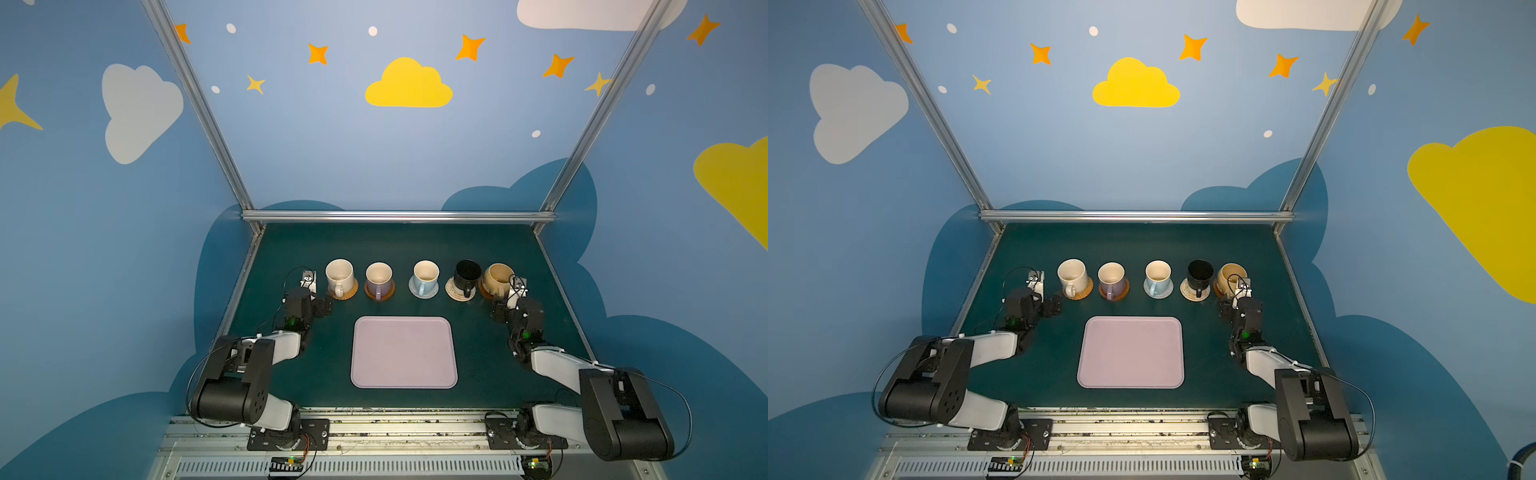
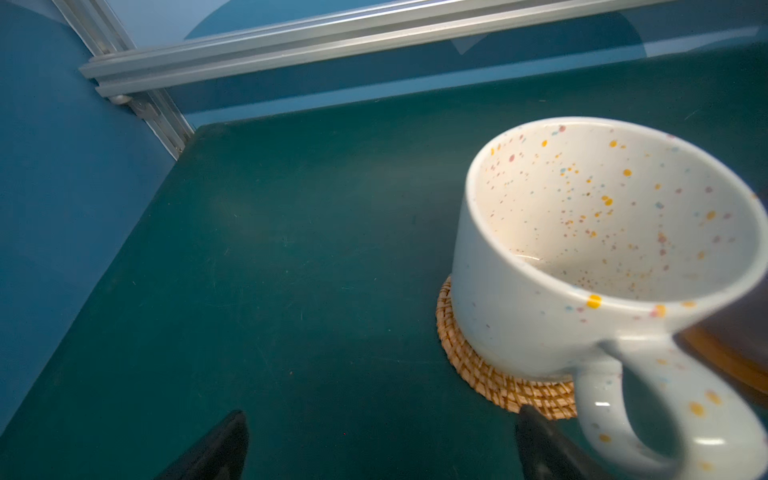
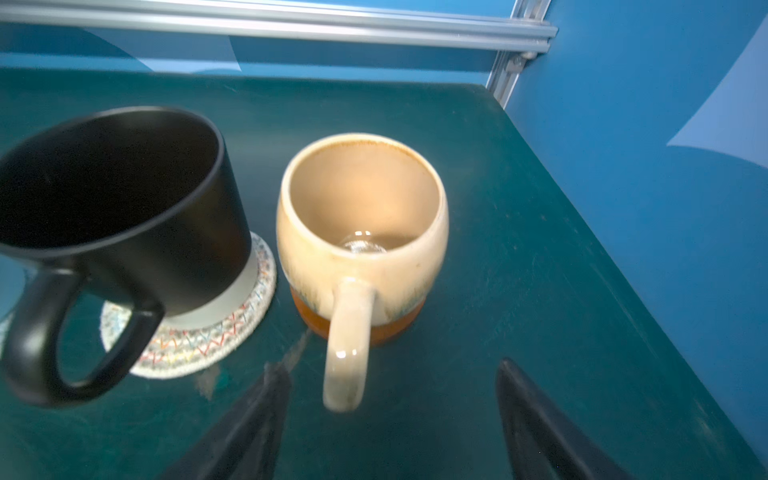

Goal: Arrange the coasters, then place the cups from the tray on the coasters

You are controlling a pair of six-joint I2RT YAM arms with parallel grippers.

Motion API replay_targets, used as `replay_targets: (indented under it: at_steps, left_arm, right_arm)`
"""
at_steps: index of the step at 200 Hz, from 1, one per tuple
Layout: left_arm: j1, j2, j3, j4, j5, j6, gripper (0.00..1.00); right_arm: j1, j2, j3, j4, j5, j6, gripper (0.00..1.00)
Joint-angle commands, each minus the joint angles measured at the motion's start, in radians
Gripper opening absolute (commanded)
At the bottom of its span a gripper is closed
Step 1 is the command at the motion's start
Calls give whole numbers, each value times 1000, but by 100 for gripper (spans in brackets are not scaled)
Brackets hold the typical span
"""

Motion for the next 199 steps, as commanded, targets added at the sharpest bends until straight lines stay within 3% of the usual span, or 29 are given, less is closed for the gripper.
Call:
replay_targets:
  at_steps: [1,95,140,162,186,199]
  left_arm:
    - [35,34,-29,136,92,-40,100]
    - [63,50,-3,96,139,-63,100]
    - [64,50,0,93,143,-64,100]
    - [64,50,-1,93,143,-65,100]
    - [64,48,-4,95,143,-63,100]
    - [64,49,-4,95,143,-64,100]
  right_arm:
    - [-4,25,18,72,-56,-12,78]
    - [-14,190,79,138,-96,5,80]
    - [-37,208,138,41,-117,29,85]
    - [-40,206,119,73,-115,33,88]
    - [-44,259,54,254,-103,35,89]
    - [-43,241,67,190,-103,41,89]
